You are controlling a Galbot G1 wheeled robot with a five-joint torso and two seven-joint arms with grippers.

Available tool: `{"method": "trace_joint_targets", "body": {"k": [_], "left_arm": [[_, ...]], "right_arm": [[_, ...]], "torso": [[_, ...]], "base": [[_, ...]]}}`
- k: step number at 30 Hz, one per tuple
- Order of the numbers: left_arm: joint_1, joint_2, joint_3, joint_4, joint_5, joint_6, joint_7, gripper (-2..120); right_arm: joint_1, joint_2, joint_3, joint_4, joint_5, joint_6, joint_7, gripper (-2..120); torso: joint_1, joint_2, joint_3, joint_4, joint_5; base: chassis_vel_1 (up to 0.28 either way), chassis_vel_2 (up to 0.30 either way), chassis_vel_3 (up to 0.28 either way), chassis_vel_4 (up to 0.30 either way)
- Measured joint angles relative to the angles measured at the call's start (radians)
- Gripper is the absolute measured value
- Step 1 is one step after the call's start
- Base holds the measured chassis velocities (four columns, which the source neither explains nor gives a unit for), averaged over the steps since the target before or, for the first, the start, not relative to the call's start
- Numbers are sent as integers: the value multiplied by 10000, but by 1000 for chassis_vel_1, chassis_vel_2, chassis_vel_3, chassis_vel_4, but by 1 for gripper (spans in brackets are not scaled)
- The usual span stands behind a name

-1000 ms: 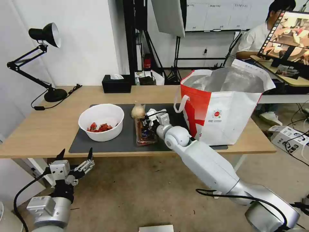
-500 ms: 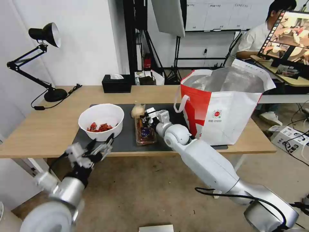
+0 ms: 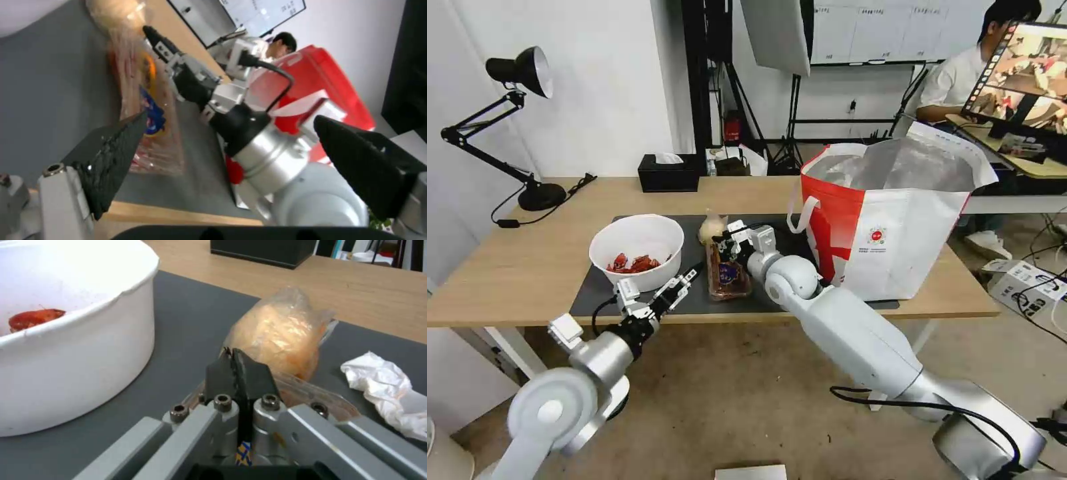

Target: Pick up the trash from the table and place it into the takeout bag.

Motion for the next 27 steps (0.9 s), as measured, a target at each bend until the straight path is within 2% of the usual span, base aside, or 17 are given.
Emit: {"method": "trace_joint_targets", "body": {"k": [12, 27], "left_arm": [[-1768, -177, 1422, 1499, 101, -269, -266, 100], [-2338, -319, 1907, 2222, 508, -370, -767, 100]], "right_arm": [[63, -141, 54, -125, 255, -5, -197, 0], [50, -134, 9, -171, 368, -55, -195, 0]], "torso": [[0, 0, 0, -1, 1], [-1, 0, -1, 0, 1]], "base": [[0, 0, 0, 0], [0, 0, 0, 0]]}}
